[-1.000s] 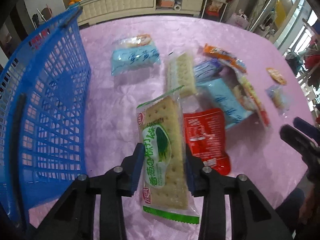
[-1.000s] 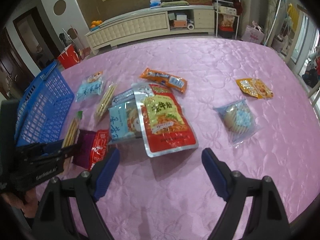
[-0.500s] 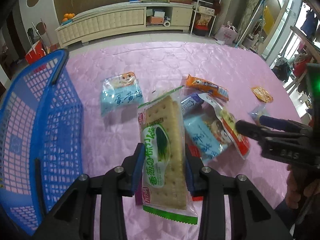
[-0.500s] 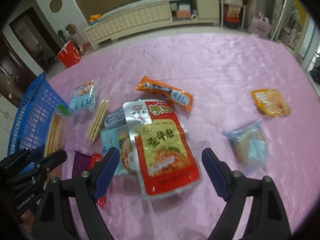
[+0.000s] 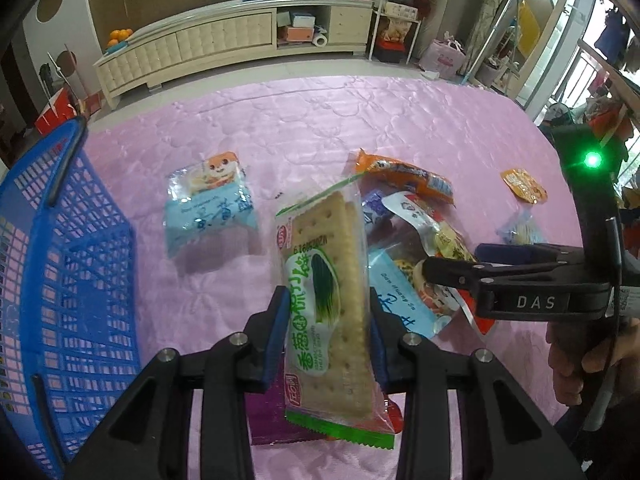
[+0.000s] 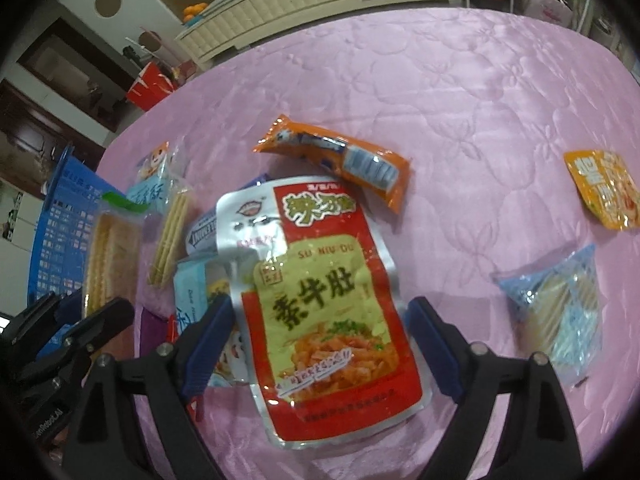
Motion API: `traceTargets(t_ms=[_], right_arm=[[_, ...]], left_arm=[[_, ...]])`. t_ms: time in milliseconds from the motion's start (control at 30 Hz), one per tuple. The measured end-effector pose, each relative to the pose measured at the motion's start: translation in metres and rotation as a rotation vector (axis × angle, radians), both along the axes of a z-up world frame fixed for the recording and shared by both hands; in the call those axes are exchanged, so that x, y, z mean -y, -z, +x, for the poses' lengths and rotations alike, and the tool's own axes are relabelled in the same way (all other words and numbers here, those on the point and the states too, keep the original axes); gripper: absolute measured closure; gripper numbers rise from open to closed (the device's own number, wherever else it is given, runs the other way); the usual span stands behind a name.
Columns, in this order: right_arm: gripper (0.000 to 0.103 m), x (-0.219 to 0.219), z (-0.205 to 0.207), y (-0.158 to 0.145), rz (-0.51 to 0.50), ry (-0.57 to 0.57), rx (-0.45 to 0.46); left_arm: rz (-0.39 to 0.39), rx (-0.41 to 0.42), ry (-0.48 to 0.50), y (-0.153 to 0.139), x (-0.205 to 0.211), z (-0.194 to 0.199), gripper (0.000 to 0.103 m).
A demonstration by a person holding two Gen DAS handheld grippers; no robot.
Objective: Organize snacks
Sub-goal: 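Grasp the cracker pack with the left gripper while the right gripper grasps the red-silver pouch, then carry the cracker pack and red-silver pouch over the blue basket with both grippers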
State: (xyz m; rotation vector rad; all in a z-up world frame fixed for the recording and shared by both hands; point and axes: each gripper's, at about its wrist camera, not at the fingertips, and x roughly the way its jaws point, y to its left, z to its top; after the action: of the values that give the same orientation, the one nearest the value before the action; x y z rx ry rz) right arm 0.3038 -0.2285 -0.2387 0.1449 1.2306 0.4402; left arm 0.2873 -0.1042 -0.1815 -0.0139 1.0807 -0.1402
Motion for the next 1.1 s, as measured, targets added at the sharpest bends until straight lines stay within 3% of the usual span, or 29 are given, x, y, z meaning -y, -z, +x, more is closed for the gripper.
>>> traceTargets(t_ms=[67, 133, 267, 333, 433, 567, 767, 1100], right_arm=[[0.021, 0.002, -0.002, -0.002, 0.021, -0.016, 0.011], [0.034, 0.0, -0.006, -0.007, 0.034, -0.035, 0.021], [0.044, -0.003, -0.013, -0.013, 0.034, -0.073, 0.027], [0.06, 0.004, -0.016, -0.013, 0.061, -0.062, 0.031], [0.07, 0.018, -0.018, -0.012, 0.123, -0.028, 0.01], [0.072, 0.025, -0.028, -0.021, 0.115, -0.011, 0.033], [0.072, 0.021, -0.059, -0.074, 0.066, -0.023, 0.174], [0.072, -0.018, -0.105, -0.152, 0.056, -0.076, 0.333]], left_arm=[[-0.006, -0.003, 0.008, 0.001, 0.003, -0.002, 0.07], [-0.004, -0.005, 0.014, 0.002, 0.006, -0.003, 0.07], [-0.004, -0.005, 0.013, 0.001, 0.008, -0.005, 0.07], [-0.007, -0.003, 0.013, -0.001, 0.008, -0.006, 0.07], [-0.009, -0.001, 0.017, -0.004, 0.01, -0.01, 0.07], [-0.007, 0.005, 0.015, -0.009, 0.012, -0.014, 0.07], [-0.013, 0.051, 0.023, -0.033, 0.011, -0.028, 0.07], [-0.043, 0.183, -0.008, -0.103, -0.024, -0.073, 0.07]])
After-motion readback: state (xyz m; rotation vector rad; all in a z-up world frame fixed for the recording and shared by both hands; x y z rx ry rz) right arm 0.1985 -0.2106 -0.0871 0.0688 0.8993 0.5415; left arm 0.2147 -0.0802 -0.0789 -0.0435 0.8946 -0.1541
